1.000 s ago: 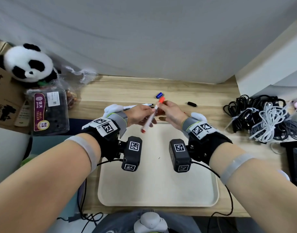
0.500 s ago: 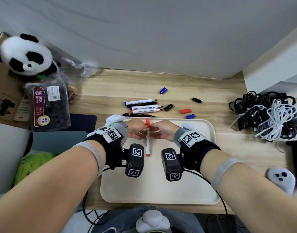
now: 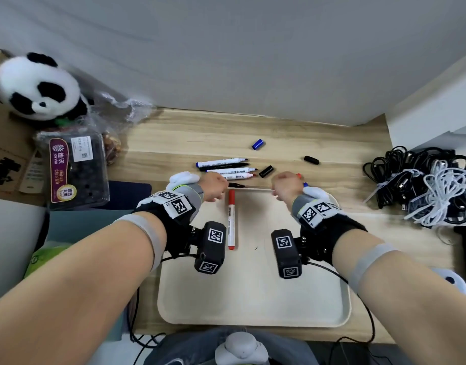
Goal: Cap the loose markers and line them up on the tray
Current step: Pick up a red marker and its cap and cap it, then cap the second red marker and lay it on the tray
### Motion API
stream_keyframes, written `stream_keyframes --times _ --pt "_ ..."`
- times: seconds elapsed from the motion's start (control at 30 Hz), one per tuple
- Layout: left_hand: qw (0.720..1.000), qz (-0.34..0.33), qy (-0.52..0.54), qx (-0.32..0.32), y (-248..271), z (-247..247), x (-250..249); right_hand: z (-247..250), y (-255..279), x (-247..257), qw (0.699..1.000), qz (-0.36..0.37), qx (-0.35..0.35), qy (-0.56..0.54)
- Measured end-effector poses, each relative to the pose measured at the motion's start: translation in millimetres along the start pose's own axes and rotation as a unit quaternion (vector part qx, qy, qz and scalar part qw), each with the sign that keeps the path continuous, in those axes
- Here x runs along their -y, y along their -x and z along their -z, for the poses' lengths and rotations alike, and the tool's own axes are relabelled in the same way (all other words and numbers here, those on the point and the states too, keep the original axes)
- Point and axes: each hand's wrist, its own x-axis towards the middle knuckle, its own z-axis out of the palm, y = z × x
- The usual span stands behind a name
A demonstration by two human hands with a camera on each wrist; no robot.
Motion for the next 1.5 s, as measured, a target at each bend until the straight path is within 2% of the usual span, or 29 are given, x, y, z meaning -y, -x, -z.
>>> stream_keyframes --times 0.03,0.1,0.2,0.4,0.53,0.63,0.73,0.8,0.9,1.0,1.2,1.3,1.5 --pt "1.000 -0.012 -0.016 -0.022 -3.1 0.4 -3.1 10.3 -8.5 -2.1 0.998 0.012 -0.044 0.039" --pt "0.996 -0.034 -0.053 -0.057 -10.7 1.4 -7.5 28.3 -20.2 -6.5 0.994 0.012 -0.072 0.080" --pt "0.993 -0.033 -0.094 -0.067 -19.6 0.7 -14.1 42.2 -32.8 -10.2 0.990 0.008 -0.069 0.124" --pt "0.984 0.009 -0.161 -0.077 -34.7 -4.1 -19.5 42.0 -51.5 -12.3 0.977 0.026 -0.033 0.208" --pt "0.977 0.008 -0.198 -0.084 -37.2 -5.9 -25.1 40.2 -57.0 -14.6 0.971 0.021 -0.018 0.238" --pt "0.972 -0.009 -0.225 -0.070 -44.6 -7.7 -25.3 38.3 -56.5 -12.7 0.979 0.057 -0.037 0.190" --pt "0.970 -0.025 -0.227 -0.079 -48.3 -9.1 -24.2 32.5 -50.7 -7.7 0.990 0.116 -0.050 0.056" --pt "0.971 -0.038 -0.217 -0.092 -47.1 -8.6 -24.1 28.4 -46.9 -1.5 0.993 0.109 -0.041 -0.031" --pt "0.972 -0.062 -0.201 -0.107 -44.7 -5.9 -27.2 23.5 -39.5 10.3 0.990 0.068 0.025 -0.122" --pt "0.973 -0.072 -0.186 -0.114 -39.9 -3.2 -29.9 18.5 -31.0 16.5 0.988 0.062 0.074 -0.122" --pt "0.971 -0.084 -0.176 -0.135 -27.9 -0.8 -28.5 10.3 -14.3 24.1 0.985 0.069 0.102 -0.118" --pt "0.967 -0.117 -0.194 -0.113 -15.7 0.5 -26.2 10.0 -2.9 30.6 0.986 0.090 0.105 -0.096" --pt "0.975 -0.156 -0.155 -0.039 0.1 3.9 -16.5 6.7 16.2 40.3 0.984 0.135 0.095 -0.071"
